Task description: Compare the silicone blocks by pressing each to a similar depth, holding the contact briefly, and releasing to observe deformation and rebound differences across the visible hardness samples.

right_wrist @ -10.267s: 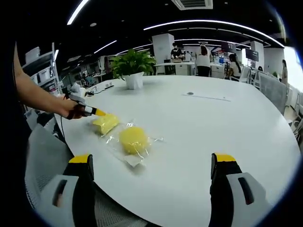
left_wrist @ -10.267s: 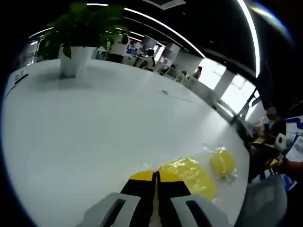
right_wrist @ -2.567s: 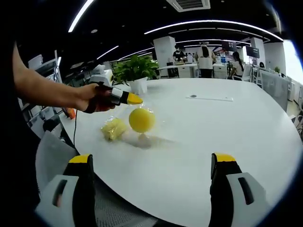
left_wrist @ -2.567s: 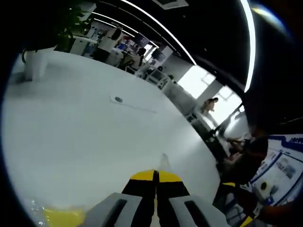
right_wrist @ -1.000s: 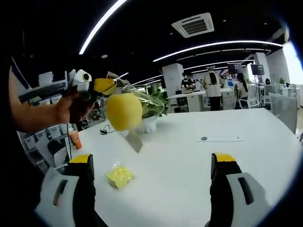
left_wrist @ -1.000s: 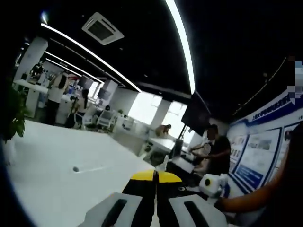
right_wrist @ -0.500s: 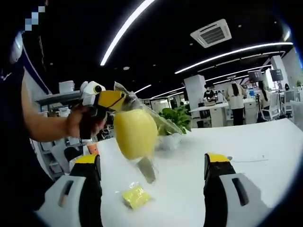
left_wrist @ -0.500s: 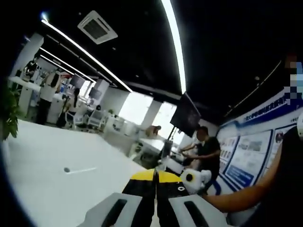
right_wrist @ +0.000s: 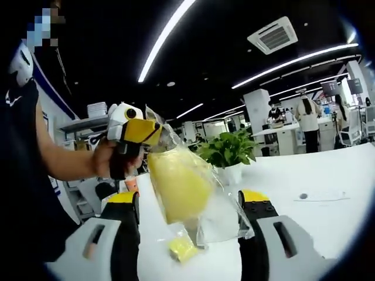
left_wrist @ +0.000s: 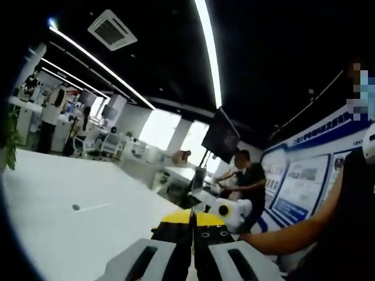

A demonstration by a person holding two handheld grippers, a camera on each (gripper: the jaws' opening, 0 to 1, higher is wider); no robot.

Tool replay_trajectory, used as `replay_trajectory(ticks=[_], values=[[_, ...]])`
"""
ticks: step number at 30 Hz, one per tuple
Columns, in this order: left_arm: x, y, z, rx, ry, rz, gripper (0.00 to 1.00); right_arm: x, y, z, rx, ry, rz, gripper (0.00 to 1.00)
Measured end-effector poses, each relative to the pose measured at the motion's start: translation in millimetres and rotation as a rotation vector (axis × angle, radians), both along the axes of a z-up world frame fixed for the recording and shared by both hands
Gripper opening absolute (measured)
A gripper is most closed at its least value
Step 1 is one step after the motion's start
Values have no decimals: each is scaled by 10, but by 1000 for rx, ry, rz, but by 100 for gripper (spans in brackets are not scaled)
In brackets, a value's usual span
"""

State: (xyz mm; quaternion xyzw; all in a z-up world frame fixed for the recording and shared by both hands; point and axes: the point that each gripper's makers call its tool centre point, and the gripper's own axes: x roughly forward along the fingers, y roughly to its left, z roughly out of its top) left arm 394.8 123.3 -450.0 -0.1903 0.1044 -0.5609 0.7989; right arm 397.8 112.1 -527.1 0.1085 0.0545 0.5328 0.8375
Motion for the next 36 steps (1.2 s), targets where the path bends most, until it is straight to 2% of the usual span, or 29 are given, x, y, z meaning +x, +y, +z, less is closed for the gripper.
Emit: replay_trajectory(ticks=[9, 12, 18, 25, 27, 36], values=[[-62, 142, -55, -52, 25, -3, 0, -98, 220, -61, 3, -2, 55, 54], [-66, 180, -68, -55, 28, 3, 0, -96, 277, -113, -21, -8, 65, 53], [-56, 255, -98, -85, 45, 14, 0, -111, 296, -79, 8, -6, 78, 44], [-67, 285, -140, -102, 58, 12, 0, -130, 297, -107, -7, -1, 83, 33], [-62, 326, -177, -129, 80, 14, 0, -179, 321, -128, -20, 3, 100, 30], [-109, 415, -356, -142, 102, 28, 0, -241, 373, -297, -75, 33, 120, 28]])
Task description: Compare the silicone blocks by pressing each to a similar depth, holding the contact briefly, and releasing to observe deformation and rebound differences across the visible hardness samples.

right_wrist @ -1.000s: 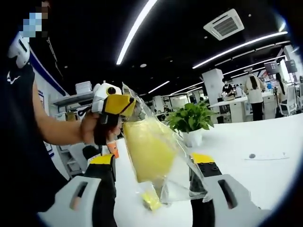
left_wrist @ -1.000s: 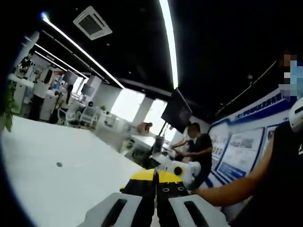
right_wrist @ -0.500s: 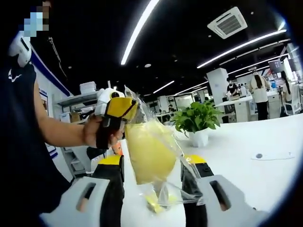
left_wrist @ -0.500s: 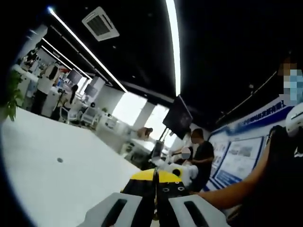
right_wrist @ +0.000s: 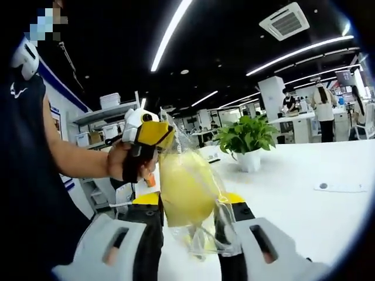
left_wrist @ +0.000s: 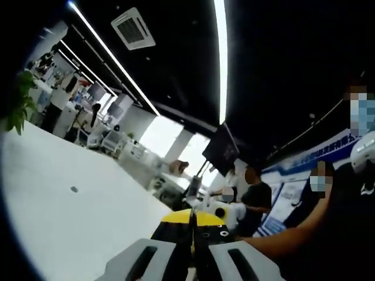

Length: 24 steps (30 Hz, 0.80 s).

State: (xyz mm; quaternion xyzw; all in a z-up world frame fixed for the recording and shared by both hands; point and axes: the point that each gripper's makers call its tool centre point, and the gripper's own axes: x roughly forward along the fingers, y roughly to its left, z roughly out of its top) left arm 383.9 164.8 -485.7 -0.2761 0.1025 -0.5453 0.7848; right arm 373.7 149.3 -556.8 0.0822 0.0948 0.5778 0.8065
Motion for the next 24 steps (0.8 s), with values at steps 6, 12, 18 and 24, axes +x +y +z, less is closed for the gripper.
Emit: replay_trajectory(ticks=[6, 12, 18, 24], values=[[-12, 40, -65, 11, 6, 17, 0, -40, 28, -57, -18, 9, 20, 23], [36, 51, -73, 37, -7, 36, 0, -48, 44, -41, -36, 35, 33, 17], [38, 21, -131, 93, -35, 30, 0, -71, 23, -74, -43, 69, 34, 12], [4, -4, -185, 133, -111, 14, 0, -83, -20, -144, -80, 89, 32, 8]])
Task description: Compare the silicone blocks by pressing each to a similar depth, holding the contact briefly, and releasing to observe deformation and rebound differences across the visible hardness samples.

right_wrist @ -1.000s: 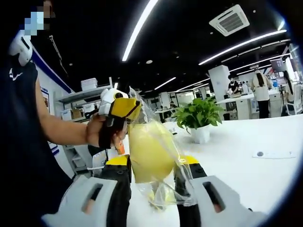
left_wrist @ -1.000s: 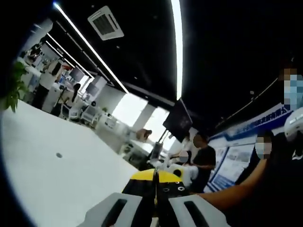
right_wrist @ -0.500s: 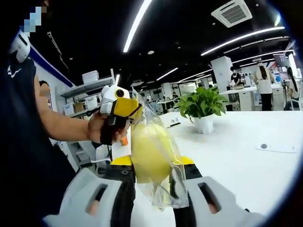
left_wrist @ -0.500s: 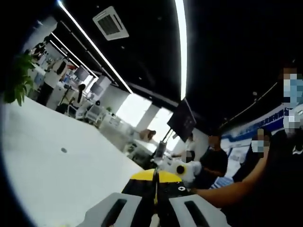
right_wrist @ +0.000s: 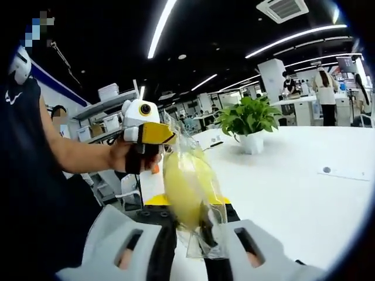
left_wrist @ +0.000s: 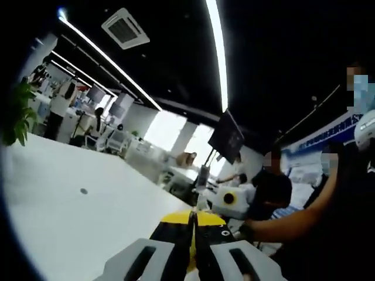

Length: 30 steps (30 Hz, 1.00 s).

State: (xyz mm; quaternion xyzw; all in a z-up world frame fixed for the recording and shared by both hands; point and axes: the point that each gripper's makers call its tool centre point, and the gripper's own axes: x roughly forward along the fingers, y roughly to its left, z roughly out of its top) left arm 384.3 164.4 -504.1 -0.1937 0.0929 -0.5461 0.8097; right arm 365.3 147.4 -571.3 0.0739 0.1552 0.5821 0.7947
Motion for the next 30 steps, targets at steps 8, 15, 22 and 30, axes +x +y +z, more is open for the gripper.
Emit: replay_trajectory(ticks=[8, 15, 22, 30], values=[[16, -46, -61, 56, -26, 9, 3, -16, -4, -53, -51, 34, 23, 5], [5, -31, -112, 86, -26, 16, 3, -17, 7, -120, -78, 38, 28, 4], [-12, -8, -130, 89, -12, 13, 3, -44, 21, -127, -88, 42, 32, 4], [-57, 3, -120, 70, -16, 8, 1, -73, 15, -114, -88, 42, 40, 5]])
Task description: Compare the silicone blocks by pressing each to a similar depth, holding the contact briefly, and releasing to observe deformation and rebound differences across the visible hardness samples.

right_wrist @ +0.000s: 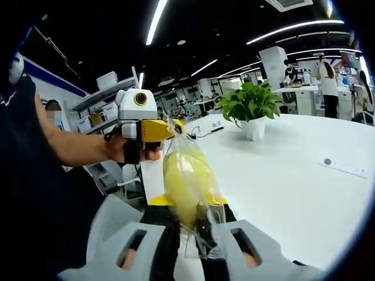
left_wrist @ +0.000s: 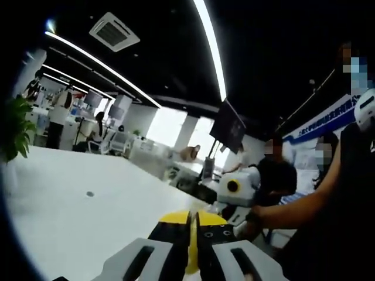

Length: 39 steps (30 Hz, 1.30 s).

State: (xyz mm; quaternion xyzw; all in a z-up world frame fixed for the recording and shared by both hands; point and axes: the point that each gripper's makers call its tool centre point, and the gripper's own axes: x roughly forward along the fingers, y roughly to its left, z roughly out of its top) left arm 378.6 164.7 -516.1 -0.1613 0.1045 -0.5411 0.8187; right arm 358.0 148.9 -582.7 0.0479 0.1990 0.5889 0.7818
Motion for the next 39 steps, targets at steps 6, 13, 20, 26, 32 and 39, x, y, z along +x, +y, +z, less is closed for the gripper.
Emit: replay_trajectory(ticks=[6, 13, 20, 26, 32, 39], values=[[32, 0, -35, 51, -25, 32, 0, -17, 3, -7, -15, 22, -6, 5], [26, -35, -51, 55, -39, 36, 1, -20, -39, -29, -28, 22, -10, 5], [22, -31, -67, 61, -36, 37, 0, -30, -36, -43, -36, 19, -3, 4], [47, -21, -83, 71, -48, 49, 1, -15, -30, -51, -51, 19, 1, 2], [73, -32, -90, 74, -29, 55, 0, -3, -36, -55, -53, 18, -1, 2], [98, -87, -77, 75, -9, 58, 0, 33, -84, -57, -27, 19, -29, 6]])
